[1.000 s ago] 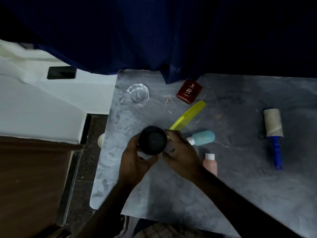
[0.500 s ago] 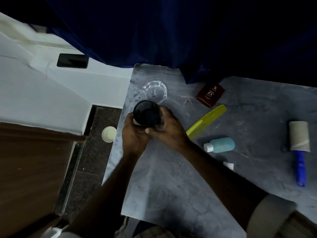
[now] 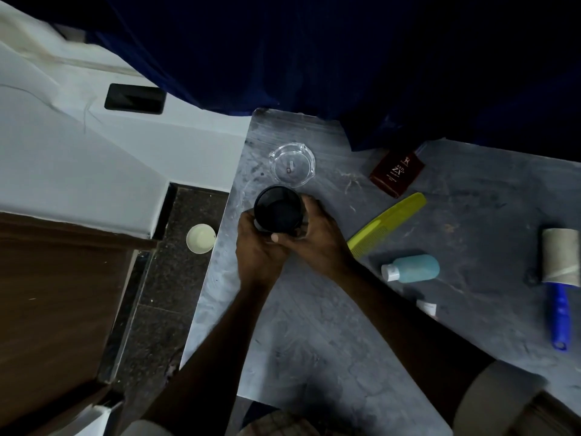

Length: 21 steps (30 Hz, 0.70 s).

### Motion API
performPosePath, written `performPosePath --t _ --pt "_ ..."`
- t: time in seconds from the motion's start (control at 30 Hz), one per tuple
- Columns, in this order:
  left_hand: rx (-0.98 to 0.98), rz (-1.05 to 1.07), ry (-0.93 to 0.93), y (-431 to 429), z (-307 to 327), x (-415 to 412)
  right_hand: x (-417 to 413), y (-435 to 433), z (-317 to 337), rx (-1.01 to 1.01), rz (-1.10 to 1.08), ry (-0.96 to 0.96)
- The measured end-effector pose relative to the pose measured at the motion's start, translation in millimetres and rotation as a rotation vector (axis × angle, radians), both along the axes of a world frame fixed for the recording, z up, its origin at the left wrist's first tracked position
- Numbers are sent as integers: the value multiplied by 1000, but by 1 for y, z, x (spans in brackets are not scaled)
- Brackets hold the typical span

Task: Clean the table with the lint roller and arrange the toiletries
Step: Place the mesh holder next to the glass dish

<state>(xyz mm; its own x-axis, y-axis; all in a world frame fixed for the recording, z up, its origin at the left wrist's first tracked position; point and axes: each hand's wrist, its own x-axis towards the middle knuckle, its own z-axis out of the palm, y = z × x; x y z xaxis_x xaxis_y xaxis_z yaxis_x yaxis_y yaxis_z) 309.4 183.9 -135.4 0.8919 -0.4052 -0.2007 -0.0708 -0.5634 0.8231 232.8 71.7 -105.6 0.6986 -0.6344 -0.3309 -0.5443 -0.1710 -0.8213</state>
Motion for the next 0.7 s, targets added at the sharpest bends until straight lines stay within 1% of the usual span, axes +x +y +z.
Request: performPosePath --t 0.23,0.7 --pt "-36 3 18 -1 -6 2 -3 -2 -2 -13 2 -10" --pt "-24 19 -11 -2 -12 -1 -2 -5 -5 -17 10 -33"
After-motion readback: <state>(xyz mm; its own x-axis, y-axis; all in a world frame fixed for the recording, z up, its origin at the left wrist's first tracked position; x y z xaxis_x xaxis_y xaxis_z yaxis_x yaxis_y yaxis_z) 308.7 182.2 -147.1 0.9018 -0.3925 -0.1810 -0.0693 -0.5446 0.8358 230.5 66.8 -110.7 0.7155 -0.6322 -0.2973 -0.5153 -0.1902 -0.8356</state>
